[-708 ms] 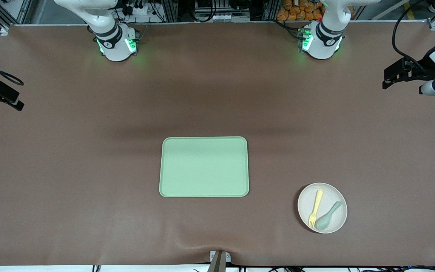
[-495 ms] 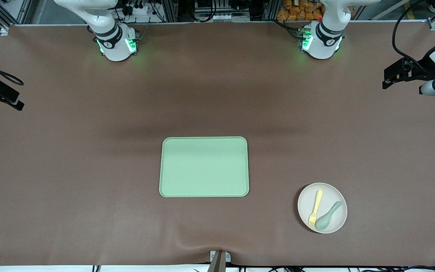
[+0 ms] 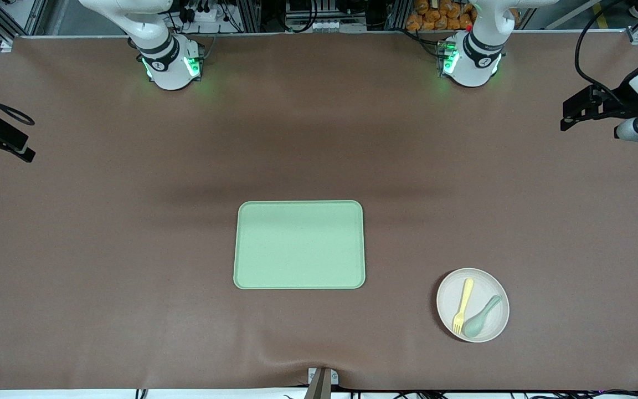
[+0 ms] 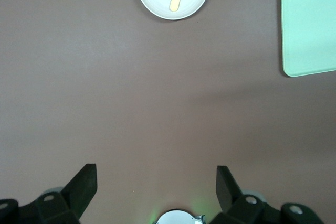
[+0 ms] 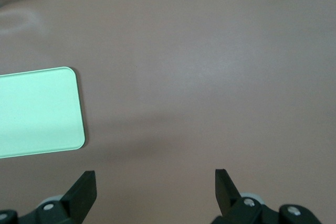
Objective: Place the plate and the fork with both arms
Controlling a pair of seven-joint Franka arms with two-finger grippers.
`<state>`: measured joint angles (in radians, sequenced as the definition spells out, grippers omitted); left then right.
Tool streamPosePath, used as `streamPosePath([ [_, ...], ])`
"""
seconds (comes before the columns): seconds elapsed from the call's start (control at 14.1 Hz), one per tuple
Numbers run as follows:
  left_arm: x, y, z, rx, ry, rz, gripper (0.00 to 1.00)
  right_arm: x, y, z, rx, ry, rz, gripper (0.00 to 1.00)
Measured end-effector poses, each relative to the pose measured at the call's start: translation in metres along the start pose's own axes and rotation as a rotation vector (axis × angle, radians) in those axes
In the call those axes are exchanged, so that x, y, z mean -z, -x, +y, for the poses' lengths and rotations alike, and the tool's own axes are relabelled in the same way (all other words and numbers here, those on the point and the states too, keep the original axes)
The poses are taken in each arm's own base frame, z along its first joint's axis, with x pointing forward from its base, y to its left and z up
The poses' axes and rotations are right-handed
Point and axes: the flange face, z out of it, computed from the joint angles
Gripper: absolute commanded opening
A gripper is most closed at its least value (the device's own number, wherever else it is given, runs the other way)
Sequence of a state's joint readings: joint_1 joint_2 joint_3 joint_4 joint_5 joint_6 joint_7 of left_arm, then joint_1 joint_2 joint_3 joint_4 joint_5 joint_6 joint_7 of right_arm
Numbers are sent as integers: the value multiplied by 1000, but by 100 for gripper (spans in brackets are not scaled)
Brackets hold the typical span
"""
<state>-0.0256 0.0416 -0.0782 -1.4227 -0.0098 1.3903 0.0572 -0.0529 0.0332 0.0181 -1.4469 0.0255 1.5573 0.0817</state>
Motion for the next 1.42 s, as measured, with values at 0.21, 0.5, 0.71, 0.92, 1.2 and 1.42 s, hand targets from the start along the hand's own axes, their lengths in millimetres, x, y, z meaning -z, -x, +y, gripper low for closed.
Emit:
streamPosePath([
  [0.21, -5, -4, -1, 0, 1, -10, 100, 0, 0, 0, 0, 0, 0, 100],
  [0.5, -22, -17, -5, 5, 5, -26, 100, 0, 0, 0, -1, 0, -1, 100],
  [0.71, -56, -42, -11, 10, 12, -49, 100, 0, 0, 0, -1, 0, -1, 100],
  [0.92, -96, -70, -18, 17, 18, -63, 100, 0, 0, 1, -1, 0, -1, 100],
  [1.2, -136, -96, -36, 43, 23, -44, 100, 0, 0, 1, -3, 0, -1, 100],
  [1.42, -159, -109, -51, 64, 25, -30, 100, 0, 0, 2, -3, 0, -1, 100],
])
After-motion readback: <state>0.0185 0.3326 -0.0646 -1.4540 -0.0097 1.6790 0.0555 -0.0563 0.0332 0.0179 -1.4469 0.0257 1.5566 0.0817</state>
